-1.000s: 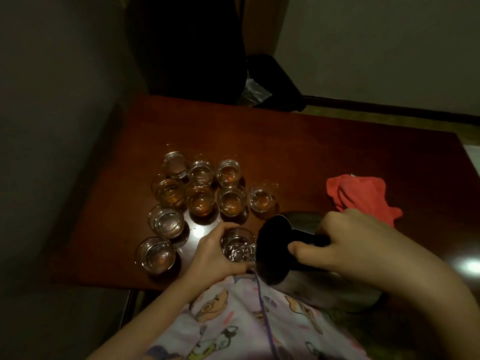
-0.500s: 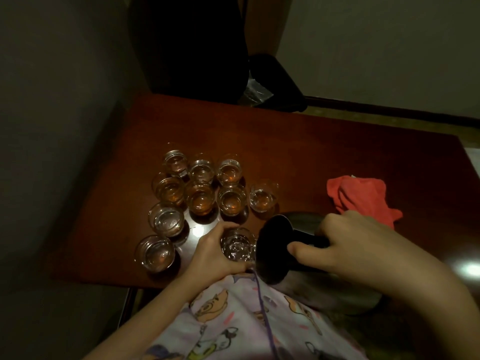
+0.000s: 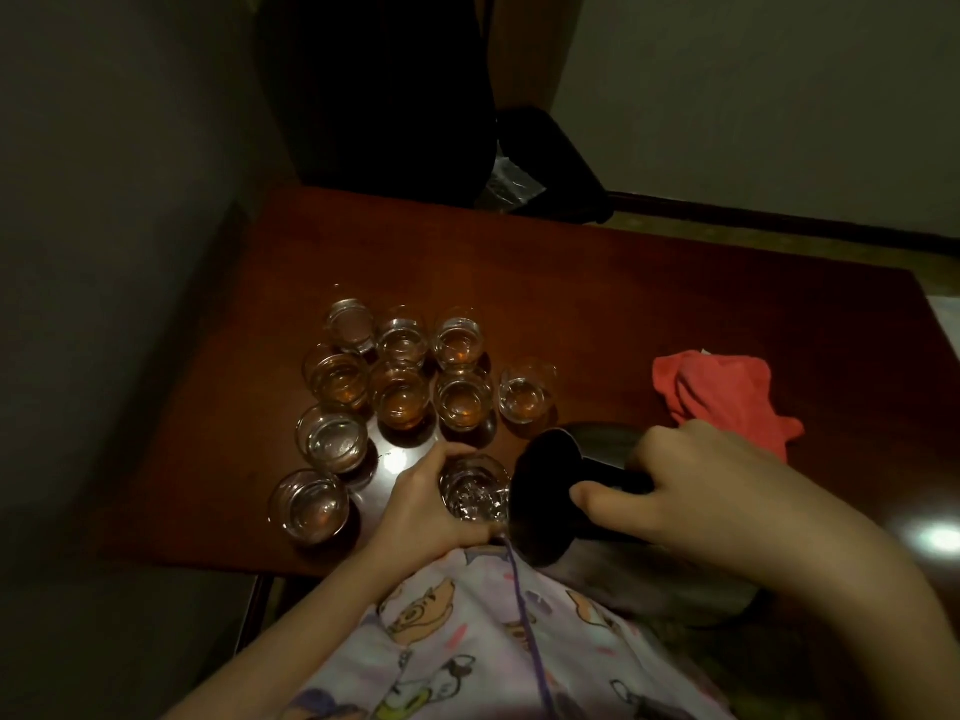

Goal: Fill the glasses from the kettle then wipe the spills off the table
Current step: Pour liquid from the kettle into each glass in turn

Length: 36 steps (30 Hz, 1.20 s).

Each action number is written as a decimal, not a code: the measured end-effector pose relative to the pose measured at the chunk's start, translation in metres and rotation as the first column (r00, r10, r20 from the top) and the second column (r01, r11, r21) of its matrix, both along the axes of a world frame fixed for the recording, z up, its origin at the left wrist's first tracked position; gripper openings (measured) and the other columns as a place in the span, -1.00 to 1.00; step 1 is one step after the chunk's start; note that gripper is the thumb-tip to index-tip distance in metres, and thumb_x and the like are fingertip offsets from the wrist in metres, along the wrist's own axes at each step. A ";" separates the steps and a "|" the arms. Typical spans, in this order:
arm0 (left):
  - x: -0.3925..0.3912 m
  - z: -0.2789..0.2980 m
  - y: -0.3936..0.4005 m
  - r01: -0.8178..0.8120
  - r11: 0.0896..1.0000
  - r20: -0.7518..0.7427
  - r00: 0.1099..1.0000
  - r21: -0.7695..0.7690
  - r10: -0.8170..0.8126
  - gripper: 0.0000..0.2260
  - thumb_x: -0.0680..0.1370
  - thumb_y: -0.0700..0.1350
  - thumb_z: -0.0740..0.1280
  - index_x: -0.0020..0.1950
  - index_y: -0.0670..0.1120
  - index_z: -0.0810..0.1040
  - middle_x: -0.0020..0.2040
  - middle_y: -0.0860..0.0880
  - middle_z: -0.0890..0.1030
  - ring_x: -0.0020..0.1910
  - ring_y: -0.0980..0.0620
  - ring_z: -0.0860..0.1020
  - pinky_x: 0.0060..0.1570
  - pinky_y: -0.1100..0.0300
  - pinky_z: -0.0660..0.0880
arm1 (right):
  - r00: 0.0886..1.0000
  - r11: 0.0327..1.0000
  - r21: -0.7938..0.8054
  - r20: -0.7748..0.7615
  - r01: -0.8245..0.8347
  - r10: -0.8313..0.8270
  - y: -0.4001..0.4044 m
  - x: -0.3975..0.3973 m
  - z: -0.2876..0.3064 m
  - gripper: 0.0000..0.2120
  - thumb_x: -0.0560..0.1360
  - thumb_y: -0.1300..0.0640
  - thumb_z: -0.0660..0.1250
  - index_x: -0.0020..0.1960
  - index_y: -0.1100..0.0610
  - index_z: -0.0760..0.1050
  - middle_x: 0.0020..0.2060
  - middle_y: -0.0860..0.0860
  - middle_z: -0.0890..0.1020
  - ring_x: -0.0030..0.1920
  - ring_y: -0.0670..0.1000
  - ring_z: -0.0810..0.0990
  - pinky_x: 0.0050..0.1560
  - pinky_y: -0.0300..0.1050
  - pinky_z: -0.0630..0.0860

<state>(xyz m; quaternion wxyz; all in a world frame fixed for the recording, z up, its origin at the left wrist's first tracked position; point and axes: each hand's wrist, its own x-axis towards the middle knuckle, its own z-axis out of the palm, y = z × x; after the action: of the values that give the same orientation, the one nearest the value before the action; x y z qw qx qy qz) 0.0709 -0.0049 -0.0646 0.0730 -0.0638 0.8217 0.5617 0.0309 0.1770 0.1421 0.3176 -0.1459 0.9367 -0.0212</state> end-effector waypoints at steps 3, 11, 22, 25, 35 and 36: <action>0.000 0.000 0.000 0.005 1.000 -0.001 1.000 -0.003 -0.005 -0.33 0.12 -0.13 0.64 0.15 0.01 0.45 0.01 0.15 0.58 0.01 0.34 0.52 -0.07 0.50 0.42 | 1.000 1.000 -0.004 -0.002 -0.001 0.001 0.001 0.000 -0.001 -0.51 0.30 -0.37 0.10 -0.43 0.07 0.28 -0.51 -0.02 0.30 -0.51 -0.03 0.24 -0.44 -0.14 0.16; 0.000 -0.001 0.000 0.006 1.000 0.012 1.000 -0.015 -0.006 -0.31 0.08 0.01 0.60 0.15 -0.01 0.47 -0.02 0.15 0.60 -0.01 0.31 0.55 -0.06 0.45 0.45 | 0.993 0.982 -0.157 -0.023 0.108 -0.113 0.018 -0.002 -0.018 -0.47 0.30 -0.36 0.15 -0.37 0.13 0.44 -0.50 0.02 0.46 -0.47 0.05 0.46 -0.35 0.03 0.41; -0.004 0.008 -0.003 -0.050 0.999 0.012 0.999 -0.007 0.050 -0.35 0.14 -0.11 0.64 0.13 0.10 0.43 0.01 0.18 0.57 0.02 0.36 0.51 -0.06 0.50 0.43 | 0.940 0.860 -0.459 -0.133 0.222 -0.314 0.053 0.019 -0.058 -0.32 0.21 -0.41 0.12 -0.45 0.26 0.39 -0.58 0.07 0.27 -0.56 -0.05 0.23 -0.39 -0.03 0.13; -0.008 0.011 -0.003 -0.041 0.999 0.013 0.999 0.005 0.041 -0.34 0.16 -0.11 0.63 0.18 0.04 0.43 0.04 0.19 0.55 0.04 0.32 0.51 -0.01 0.39 0.47 | 0.913 0.782 -0.565 -0.117 0.262 -0.390 0.055 0.024 -0.067 -0.40 0.23 -0.36 0.17 -0.45 0.23 0.38 -0.58 0.06 0.28 -0.55 -0.08 0.24 -0.41 -0.06 0.13; -0.024 0.030 -0.009 -0.106 0.994 -0.029 0.994 0.031 0.107 -0.34 0.18 -0.16 0.62 0.20 0.06 0.44 0.08 0.21 0.51 0.06 0.34 0.47 -0.05 0.46 0.44 | 0.761 0.463 -0.781 0.023 0.419 -0.649 0.053 0.041 -0.085 -0.48 0.25 -0.27 0.25 -0.56 0.15 0.27 -0.64 0.04 0.30 -0.58 -0.07 0.25 -0.49 -0.14 0.15; -0.028 0.034 -0.010 -0.098 0.995 -0.043 0.994 0.020 0.099 -0.34 0.18 -0.14 0.62 0.20 0.05 0.43 0.09 0.21 0.51 0.06 0.36 0.47 -0.08 0.53 0.41 | 0.747 0.443 -0.791 0.025 0.421 -0.665 0.053 0.041 -0.086 -0.50 0.25 -0.26 0.25 -0.58 0.13 0.27 -0.66 0.04 0.30 -0.59 -0.09 0.24 -0.51 -0.16 0.16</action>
<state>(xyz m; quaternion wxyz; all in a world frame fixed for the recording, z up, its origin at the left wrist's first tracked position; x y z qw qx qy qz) 0.0432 -0.0151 -0.0308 0.0277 -0.0911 0.8137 0.5734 0.0722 0.2298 0.0565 0.0609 0.0465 0.8688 -0.4891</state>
